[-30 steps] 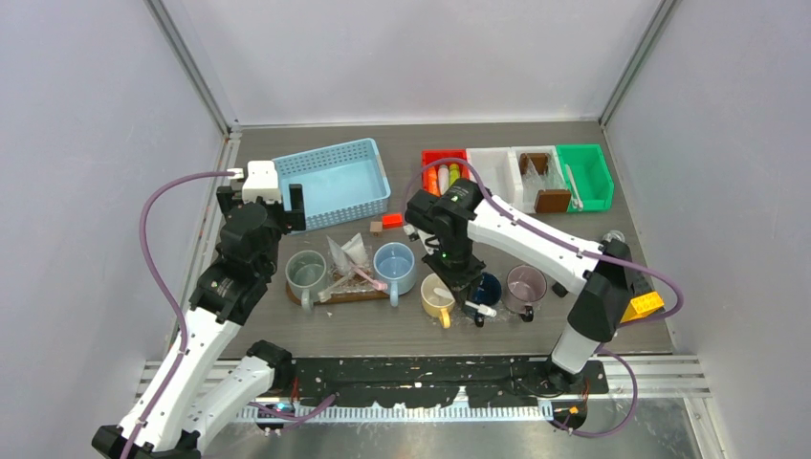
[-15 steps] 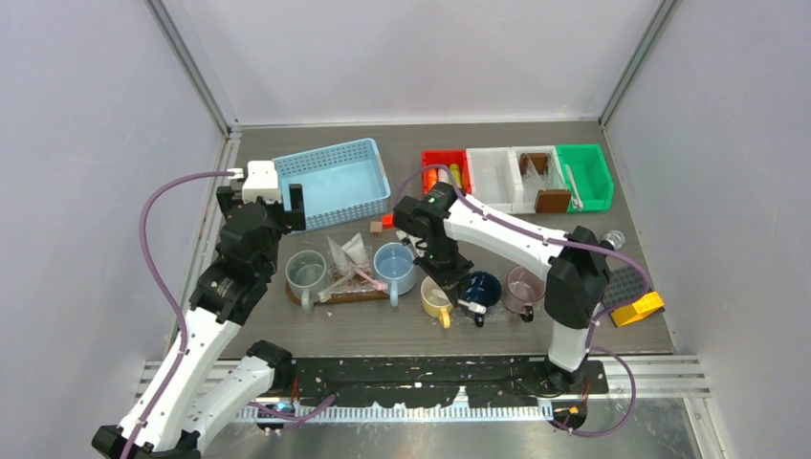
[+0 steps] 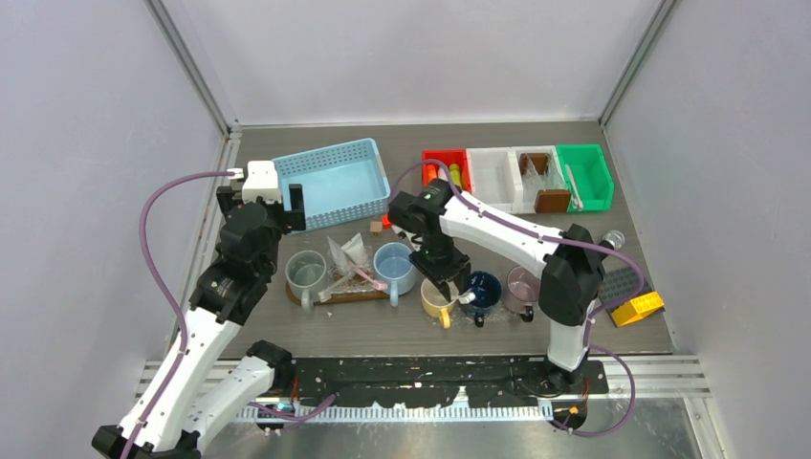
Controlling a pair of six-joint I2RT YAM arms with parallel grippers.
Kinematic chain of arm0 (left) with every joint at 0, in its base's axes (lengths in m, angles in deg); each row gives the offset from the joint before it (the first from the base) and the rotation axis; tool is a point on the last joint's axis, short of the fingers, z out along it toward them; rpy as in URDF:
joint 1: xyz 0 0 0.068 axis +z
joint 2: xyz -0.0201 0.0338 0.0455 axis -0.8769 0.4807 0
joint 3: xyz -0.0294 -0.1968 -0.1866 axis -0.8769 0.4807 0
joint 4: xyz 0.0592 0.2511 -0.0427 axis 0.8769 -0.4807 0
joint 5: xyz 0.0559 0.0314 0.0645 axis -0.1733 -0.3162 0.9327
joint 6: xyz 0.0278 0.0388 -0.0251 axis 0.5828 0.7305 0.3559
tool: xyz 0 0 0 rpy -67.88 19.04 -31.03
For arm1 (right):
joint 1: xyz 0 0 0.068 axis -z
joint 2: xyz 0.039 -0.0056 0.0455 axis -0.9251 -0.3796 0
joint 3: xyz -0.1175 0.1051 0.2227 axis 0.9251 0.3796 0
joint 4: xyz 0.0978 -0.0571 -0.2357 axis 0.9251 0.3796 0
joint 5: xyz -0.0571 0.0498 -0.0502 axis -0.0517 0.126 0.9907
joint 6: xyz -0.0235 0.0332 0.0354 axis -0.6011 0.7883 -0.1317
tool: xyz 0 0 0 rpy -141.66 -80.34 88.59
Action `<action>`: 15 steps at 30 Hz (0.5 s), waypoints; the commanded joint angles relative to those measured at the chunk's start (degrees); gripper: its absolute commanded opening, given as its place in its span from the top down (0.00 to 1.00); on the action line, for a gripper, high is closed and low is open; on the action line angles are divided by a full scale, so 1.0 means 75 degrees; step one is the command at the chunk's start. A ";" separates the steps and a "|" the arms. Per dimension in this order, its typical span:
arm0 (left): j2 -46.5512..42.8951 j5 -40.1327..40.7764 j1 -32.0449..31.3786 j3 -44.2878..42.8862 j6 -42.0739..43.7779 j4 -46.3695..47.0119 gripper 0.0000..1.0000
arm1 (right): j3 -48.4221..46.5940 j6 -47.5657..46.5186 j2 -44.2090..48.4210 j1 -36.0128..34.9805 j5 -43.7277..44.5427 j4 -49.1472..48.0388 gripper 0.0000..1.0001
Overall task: Prepare toiletry sets of a toothbrush and toothpaste on the tray
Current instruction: Place the toothbrush in the cup.
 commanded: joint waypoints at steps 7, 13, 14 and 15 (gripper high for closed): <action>-0.0042 0.0020 0.0038 0.0026 0.0092 0.0365 0.06 | -0.1819 0.0115 0.0509 0.0061 0.1214 0.0490 0.40; -0.0046 0.0015 0.0038 0.0030 0.0092 0.0359 0.06 | -0.2253 0.0427 0.1104 0.1048 0.2121 0.0192 0.36; -0.0048 0.0017 0.0038 0.0026 0.0092 0.0359 0.06 | -0.2210 0.0526 0.1322 0.1426 0.2203 -0.0025 0.36; -0.0048 0.0018 0.0038 0.0032 0.0092 0.0359 0.06 | -0.2080 0.0621 0.1446 0.1624 0.2266 -0.0157 0.36</action>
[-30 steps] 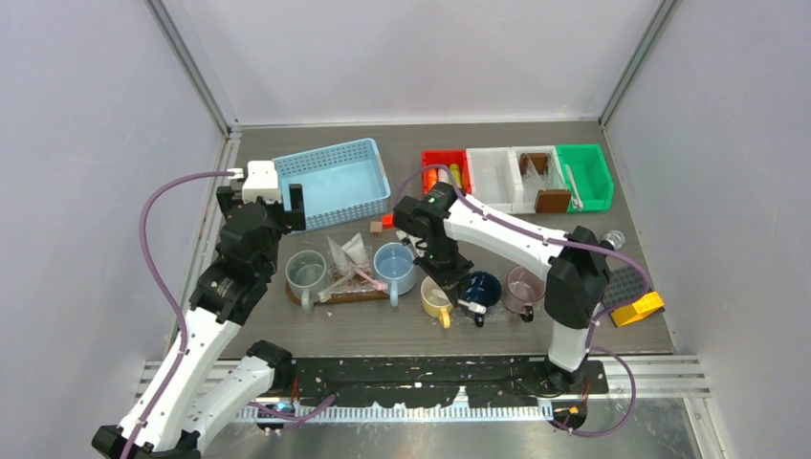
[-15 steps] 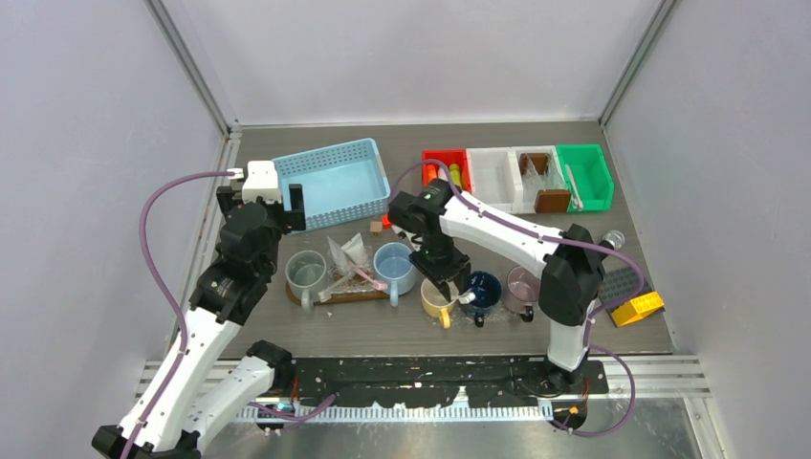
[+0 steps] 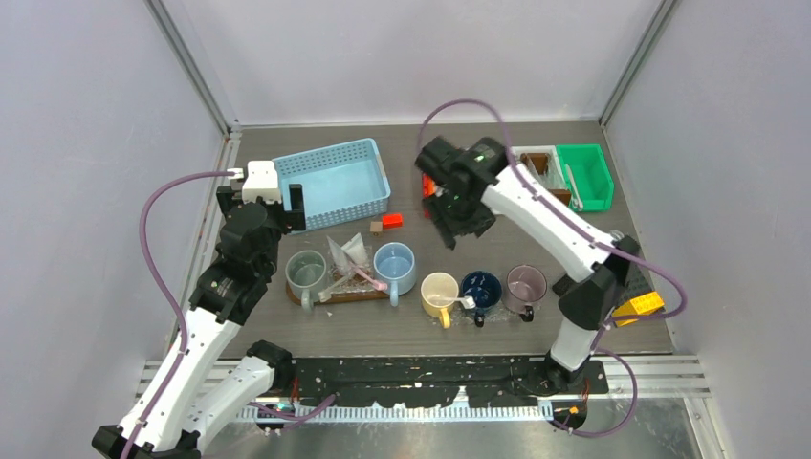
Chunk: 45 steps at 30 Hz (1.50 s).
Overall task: Prepare toiletry sets of a toothbrush and toothpaste on the tray
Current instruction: Place the toothbrush in the cup, then pick up the toothbrush from the storage box.
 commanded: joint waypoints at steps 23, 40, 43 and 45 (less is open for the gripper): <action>-0.0177 -0.0058 0.0038 0.0094 0.0092 0.0392 0.06 | 0.5101 0.2695 0.3872 0.7821 0.1412 -0.7866 0.33; 0.0036 0.0056 0.0038 0.0158 0.0297 0.0500 0.06 | 0.3352 0.1459 -0.0616 0.9270 -0.1787 -0.8705 0.41; 0.0126 0.0066 0.0038 0.0165 0.0320 0.0509 0.06 | 0.2891 0.1185 -0.1091 0.9280 -0.2008 -0.8563 0.43; 0.0170 0.0065 0.0038 0.0159 0.0343 0.0506 0.06 | 0.2620 0.1096 -0.1426 0.9290 -0.2127 -0.8397 0.45</action>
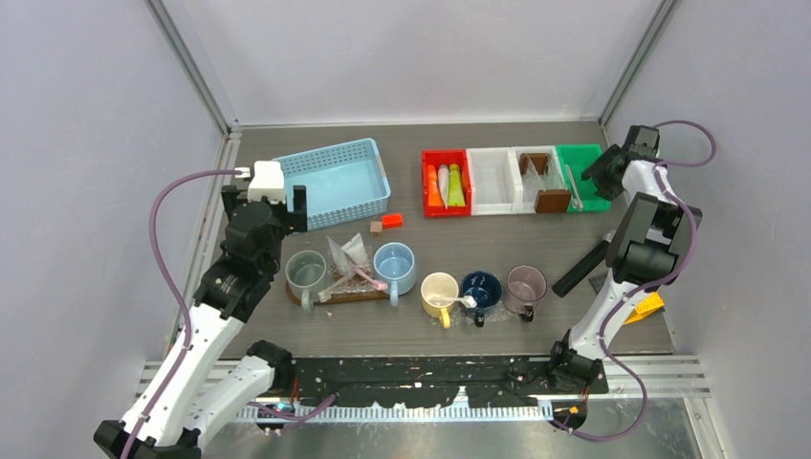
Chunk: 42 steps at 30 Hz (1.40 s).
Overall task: Prepare toiletry sets of a toothbrush and toothpaste on the tray
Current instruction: Pick up the toothbrush from the storage box.
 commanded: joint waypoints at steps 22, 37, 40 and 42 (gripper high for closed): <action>0.0035 0.0110 0.0050 0.0060 0.0201 0.0483 0.06 | -0.1401 -0.1004 -0.1343 0.0130 -0.1198 0.0826 0.70; -0.0185 0.0110 0.0061 0.0048 0.0210 0.0484 0.06 | -0.2001 -0.1310 0.0015 0.0117 -0.0379 0.1742 0.98; -0.0280 0.0120 0.0061 0.0054 0.0213 0.0489 0.06 | -0.2019 -0.1256 0.0445 0.0114 -0.0158 0.1993 0.99; -0.0323 0.0099 0.0061 0.0049 0.0207 0.0489 0.06 | -0.1976 -0.1155 0.0747 0.0099 -0.0123 0.2205 0.99</action>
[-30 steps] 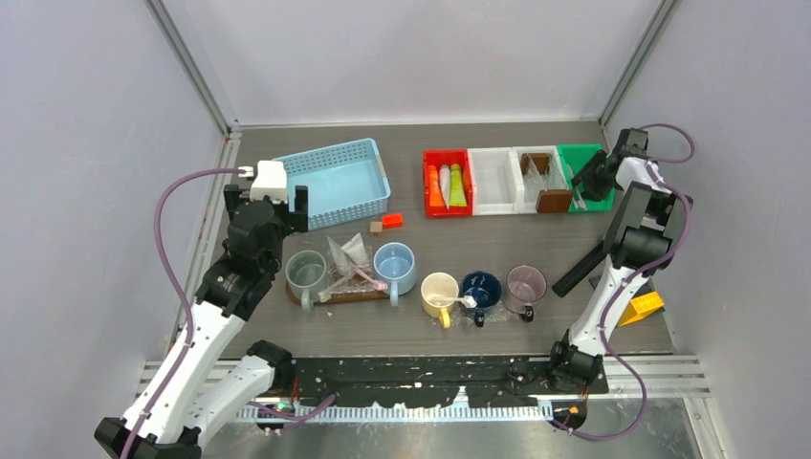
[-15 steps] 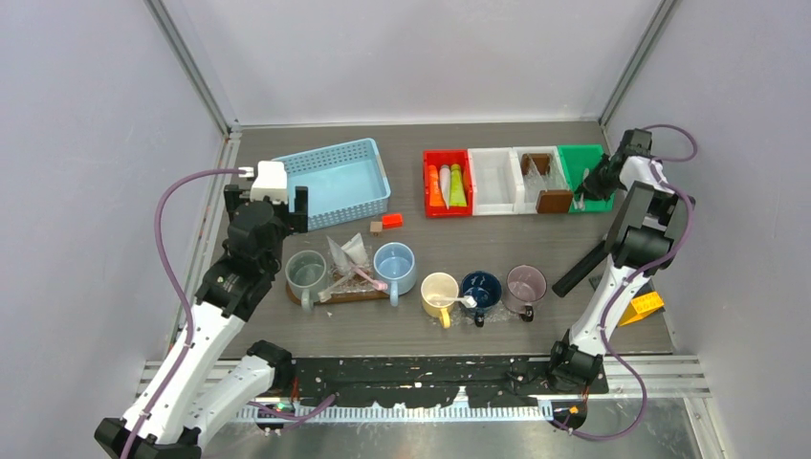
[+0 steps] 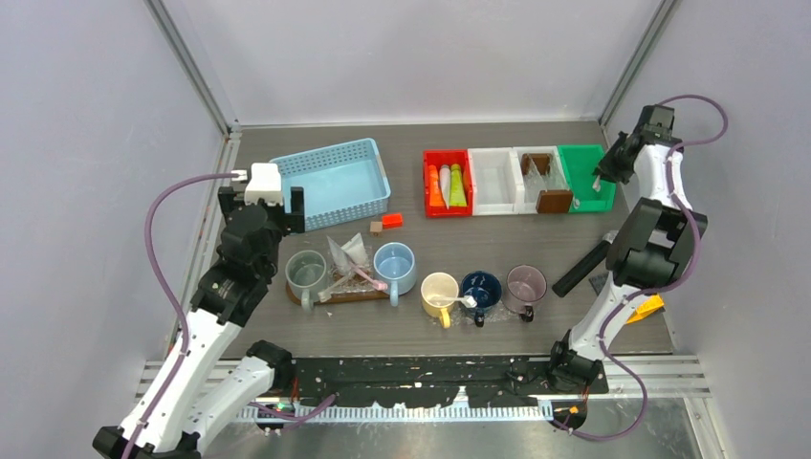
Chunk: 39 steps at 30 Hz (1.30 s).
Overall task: Prepare toiletry sets of a toothbrush and toothpaste on the tray
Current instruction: Pick up the toothbrush from the storage box.
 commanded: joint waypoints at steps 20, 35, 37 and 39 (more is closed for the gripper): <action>-0.0971 -0.0129 0.0035 0.0066 -0.0142 0.0443 0.06 | 0.0563 0.0225 0.4172 -0.2171 0.0088 0.3045 0.99; -0.0554 -0.0115 0.0056 0.0107 -0.0052 0.0467 0.06 | 0.2090 0.0173 0.5356 -0.4345 -0.1573 0.4819 0.99; -0.0484 -0.0155 0.0058 0.0121 -0.0056 0.0483 0.06 | 0.2262 0.0173 0.5420 -0.4459 -0.1896 0.4925 0.99; -0.0409 -0.0196 0.0058 0.0141 -0.0053 0.0499 0.06 | 0.2399 0.0137 0.5429 -0.4592 -0.2140 0.5060 0.99</action>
